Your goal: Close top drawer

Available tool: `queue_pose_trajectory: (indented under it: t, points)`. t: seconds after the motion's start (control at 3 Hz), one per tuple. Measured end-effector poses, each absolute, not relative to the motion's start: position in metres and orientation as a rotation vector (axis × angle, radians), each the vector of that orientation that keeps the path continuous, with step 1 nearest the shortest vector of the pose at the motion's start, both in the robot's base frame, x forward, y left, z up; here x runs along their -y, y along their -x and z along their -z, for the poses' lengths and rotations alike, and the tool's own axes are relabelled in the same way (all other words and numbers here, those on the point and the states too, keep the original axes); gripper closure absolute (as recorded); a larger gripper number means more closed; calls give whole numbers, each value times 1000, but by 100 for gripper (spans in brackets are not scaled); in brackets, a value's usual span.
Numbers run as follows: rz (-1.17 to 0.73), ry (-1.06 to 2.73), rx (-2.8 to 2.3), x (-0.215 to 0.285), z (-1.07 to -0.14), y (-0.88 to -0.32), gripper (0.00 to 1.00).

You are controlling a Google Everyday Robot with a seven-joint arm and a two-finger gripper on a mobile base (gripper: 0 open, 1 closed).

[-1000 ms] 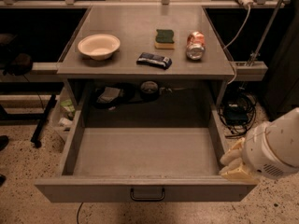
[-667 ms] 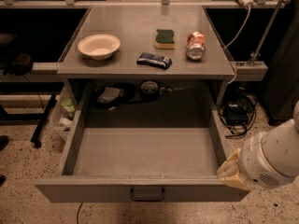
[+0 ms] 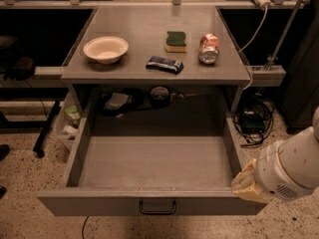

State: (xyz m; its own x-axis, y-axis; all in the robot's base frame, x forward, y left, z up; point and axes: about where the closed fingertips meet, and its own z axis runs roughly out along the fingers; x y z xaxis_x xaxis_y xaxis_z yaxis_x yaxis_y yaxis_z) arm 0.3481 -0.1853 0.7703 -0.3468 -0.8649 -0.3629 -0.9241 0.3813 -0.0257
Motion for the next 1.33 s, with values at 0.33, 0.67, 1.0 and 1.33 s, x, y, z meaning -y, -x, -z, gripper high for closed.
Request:
queue_pose_trajectory:
  t: [0.33,0.67,1.0,1.33]
  points:
    - [-322,1564,-2356,191,-758,-339,100]
    - [-385,1557,-2386,195,-733,-327,100]
    - [-427,1562,-2388,193,-704,-328,100]
    - [-452,1573,-2368,183,-676,-338,100]
